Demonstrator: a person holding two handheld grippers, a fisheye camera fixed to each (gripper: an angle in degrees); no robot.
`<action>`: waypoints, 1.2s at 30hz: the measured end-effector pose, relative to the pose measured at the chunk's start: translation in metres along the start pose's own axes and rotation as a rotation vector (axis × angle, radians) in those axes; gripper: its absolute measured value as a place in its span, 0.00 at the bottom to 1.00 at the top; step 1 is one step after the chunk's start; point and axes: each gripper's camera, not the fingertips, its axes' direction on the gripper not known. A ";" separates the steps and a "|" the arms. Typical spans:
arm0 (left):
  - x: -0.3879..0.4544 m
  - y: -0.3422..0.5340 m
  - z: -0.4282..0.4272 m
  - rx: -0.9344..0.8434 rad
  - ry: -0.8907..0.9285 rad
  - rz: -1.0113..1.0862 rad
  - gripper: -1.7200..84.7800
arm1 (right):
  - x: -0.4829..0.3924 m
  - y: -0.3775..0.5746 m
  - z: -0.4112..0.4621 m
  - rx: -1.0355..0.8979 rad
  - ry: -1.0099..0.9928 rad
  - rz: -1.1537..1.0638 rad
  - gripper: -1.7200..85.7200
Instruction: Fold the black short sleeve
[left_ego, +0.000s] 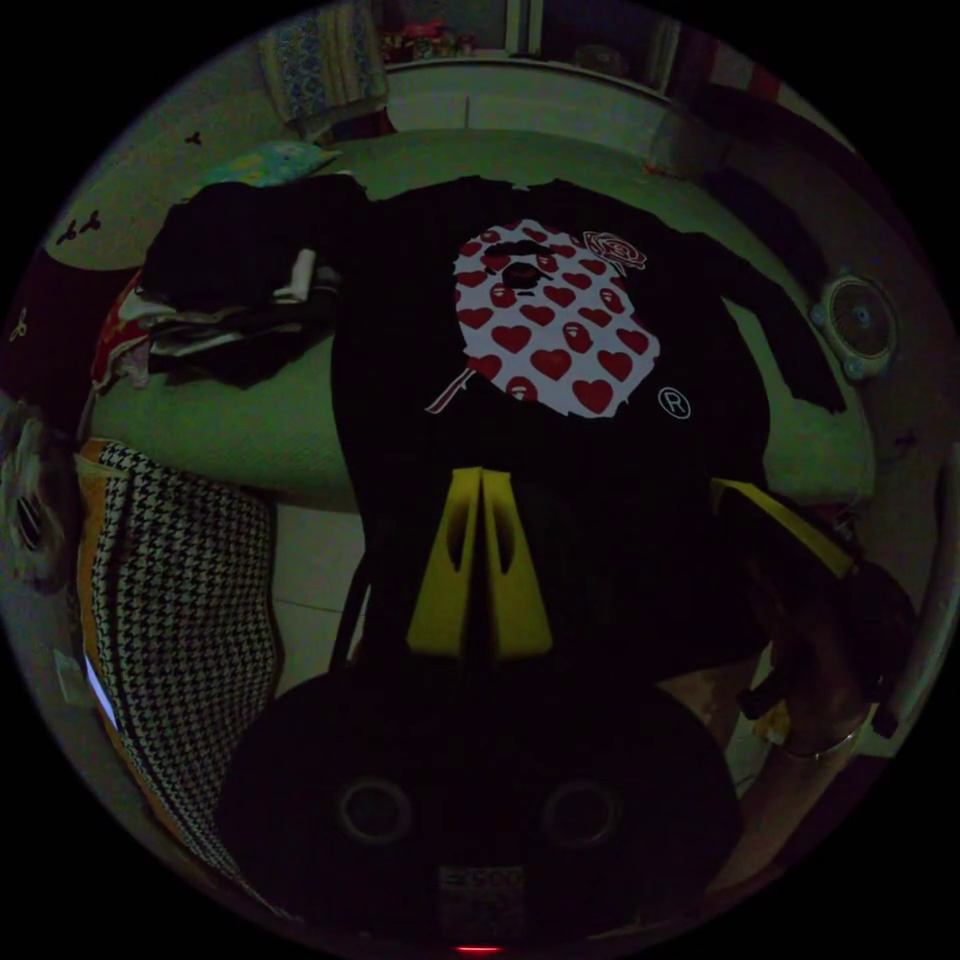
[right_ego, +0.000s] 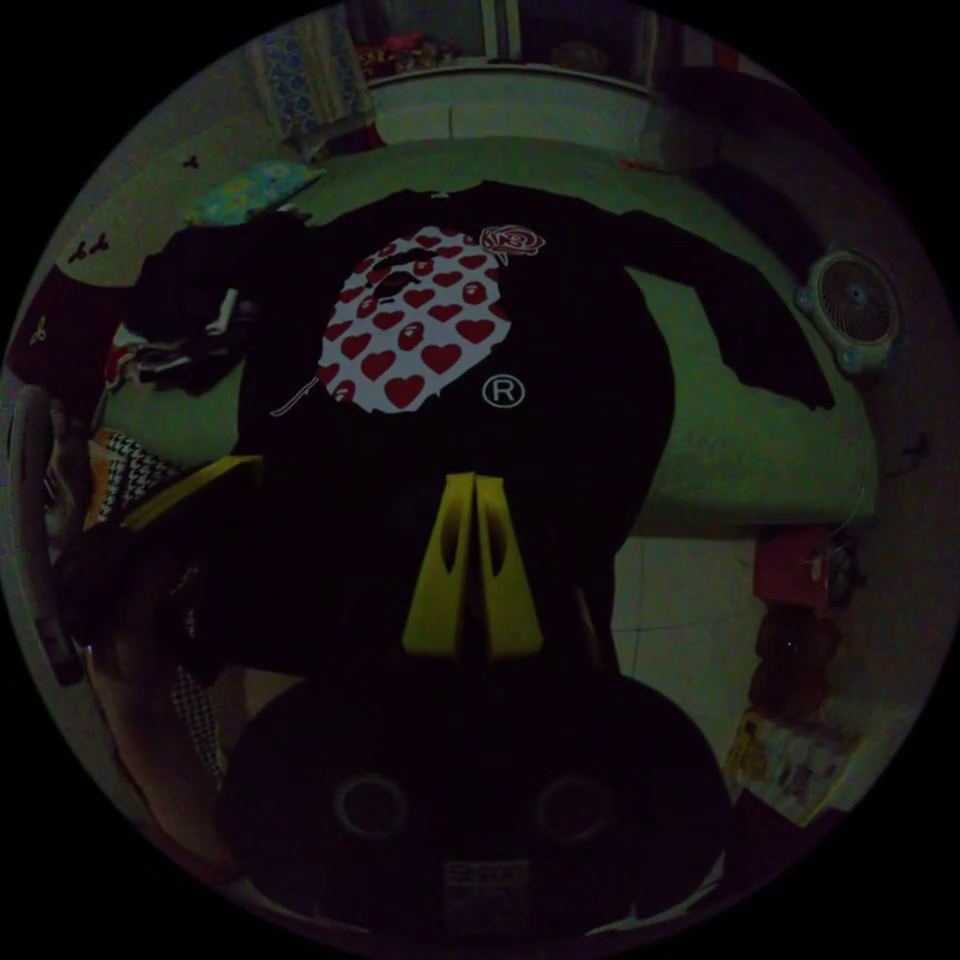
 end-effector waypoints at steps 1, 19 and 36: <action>-0.002 0.000 0.001 -0.001 0.003 -0.002 0.02 | 0.001 0.000 0.001 0.000 -0.002 0.000 0.01; -0.033 -0.008 0.020 0.000 0.048 -0.019 0.02 | 0.012 -0.013 0.012 -0.008 0.000 -0.010 0.01; -0.050 -0.020 0.035 0.005 0.064 -0.009 0.02 | 0.027 -0.025 0.018 -0.012 -0.037 -0.014 0.01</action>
